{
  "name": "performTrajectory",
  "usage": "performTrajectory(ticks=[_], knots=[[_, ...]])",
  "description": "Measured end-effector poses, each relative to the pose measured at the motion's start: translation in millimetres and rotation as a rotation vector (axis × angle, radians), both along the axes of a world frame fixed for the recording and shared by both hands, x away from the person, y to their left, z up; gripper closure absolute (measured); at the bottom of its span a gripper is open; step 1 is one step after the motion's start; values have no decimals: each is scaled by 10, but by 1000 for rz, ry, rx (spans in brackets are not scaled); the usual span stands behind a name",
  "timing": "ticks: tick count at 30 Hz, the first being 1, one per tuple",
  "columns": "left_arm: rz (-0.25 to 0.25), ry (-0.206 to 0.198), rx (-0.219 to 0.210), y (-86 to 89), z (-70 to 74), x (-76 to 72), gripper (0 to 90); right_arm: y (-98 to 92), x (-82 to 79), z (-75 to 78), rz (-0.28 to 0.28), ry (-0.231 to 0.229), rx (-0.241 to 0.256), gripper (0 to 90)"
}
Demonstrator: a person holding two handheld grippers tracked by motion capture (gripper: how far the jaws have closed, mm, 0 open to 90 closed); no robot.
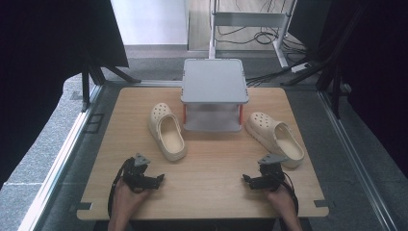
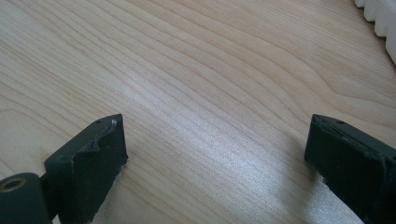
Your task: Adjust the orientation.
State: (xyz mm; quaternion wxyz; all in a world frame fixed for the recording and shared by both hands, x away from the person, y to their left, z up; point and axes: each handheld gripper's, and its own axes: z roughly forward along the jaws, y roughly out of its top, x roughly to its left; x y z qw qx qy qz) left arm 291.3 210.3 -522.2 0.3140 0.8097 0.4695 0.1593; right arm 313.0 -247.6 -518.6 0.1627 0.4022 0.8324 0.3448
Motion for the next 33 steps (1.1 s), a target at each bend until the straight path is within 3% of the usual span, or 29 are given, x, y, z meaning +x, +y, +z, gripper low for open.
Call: performTrajectory(ticks=[16,23,30,33], knots=[[-23,-1,-3,35,-1,3,0,17,-3,-5,9,13,-9,0],[-10,0,-1,93,-1,-10,0,19,9,-1,21,20,-12,0],[-10,0,0,93,-1,-10,0,-7,32,80,58,57,17,8],[-10,0,0,93,-1,-10,0,25,52,152,94,46,21,0]])
